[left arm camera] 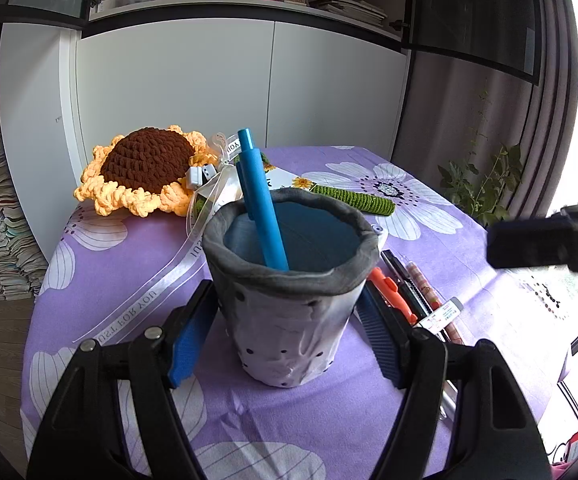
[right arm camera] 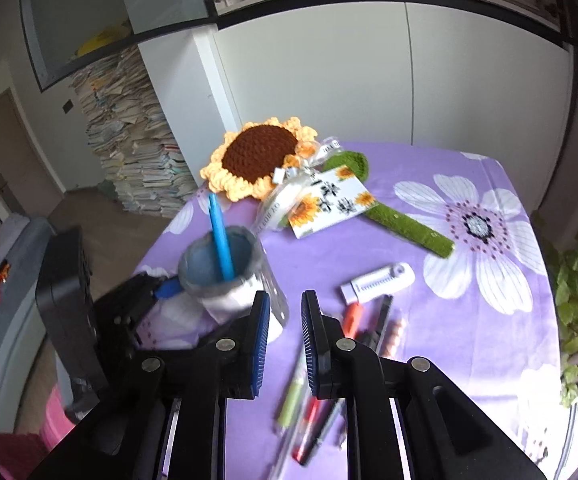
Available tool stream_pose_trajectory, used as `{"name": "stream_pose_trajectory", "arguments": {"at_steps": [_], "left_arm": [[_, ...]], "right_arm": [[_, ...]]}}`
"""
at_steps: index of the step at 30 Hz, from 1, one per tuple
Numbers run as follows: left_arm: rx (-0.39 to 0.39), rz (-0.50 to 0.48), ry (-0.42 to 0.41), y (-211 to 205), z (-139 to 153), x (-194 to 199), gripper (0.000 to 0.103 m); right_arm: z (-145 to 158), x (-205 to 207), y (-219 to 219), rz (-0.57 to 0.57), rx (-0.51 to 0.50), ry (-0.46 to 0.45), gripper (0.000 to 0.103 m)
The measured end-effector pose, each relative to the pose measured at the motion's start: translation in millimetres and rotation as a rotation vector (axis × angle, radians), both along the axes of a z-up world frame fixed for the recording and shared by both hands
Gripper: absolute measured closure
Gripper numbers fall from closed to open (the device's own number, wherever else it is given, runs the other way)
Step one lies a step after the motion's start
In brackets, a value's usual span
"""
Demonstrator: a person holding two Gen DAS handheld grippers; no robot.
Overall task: Organize stationery
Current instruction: 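Lift the blue pen and drop it into the held pen holder, then move the open right tool back over the pen pile to the clear pen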
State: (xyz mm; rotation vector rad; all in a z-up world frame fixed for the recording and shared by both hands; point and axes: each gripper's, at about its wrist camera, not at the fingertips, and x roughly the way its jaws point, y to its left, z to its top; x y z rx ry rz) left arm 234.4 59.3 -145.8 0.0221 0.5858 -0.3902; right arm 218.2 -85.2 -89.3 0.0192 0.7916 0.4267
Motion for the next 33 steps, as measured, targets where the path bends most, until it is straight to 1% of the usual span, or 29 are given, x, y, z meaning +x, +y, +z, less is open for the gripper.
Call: {"name": "stream_pose_trajectory", "arguments": {"at_steps": [5, 9, 12, 17, 20, 25, 28, 30, 33], "left_arm": [[-0.001, 0.000, 0.000, 0, 0, 0, 0.033], [-0.001, 0.000, 0.000, -1, 0, 0, 0.033], [0.000, 0.000, 0.000, -1, 0, 0, 0.033], [0.000, 0.000, 0.000, 0, 0, 0, 0.032], [0.000, 0.000, 0.001, -1, 0, 0, 0.032], [0.000, 0.001, 0.005, 0, -1, -1, 0.032], [0.000, 0.001, 0.005, 0, -1, 0, 0.032], [0.000, 0.001, 0.005, 0, -1, 0, 0.032], [0.000, 0.001, 0.005, 0, -1, 0, 0.032]], "right_arm": [[-35, -33, -15, -0.025, -0.064, 0.125, 0.088], [-63, -52, -15, -0.022, -0.060, 0.229, 0.088], [-79, -68, -5, 0.010, -0.085, 0.264, 0.088], [-92, -83, 6, 0.039, -0.130, 0.264, 0.088], [-98, -85, 9, 0.024, -0.184, 0.252, 0.088], [-98, -86, 8, 0.016, -0.180, 0.229, 0.087], [-97, -91, 11, 0.016, -0.206, 0.216, 0.088], [-95, -92, 7, 0.009, -0.188, 0.224, 0.088], [-79, -98, -12, -0.024, -0.142, 0.186, 0.089]]}}
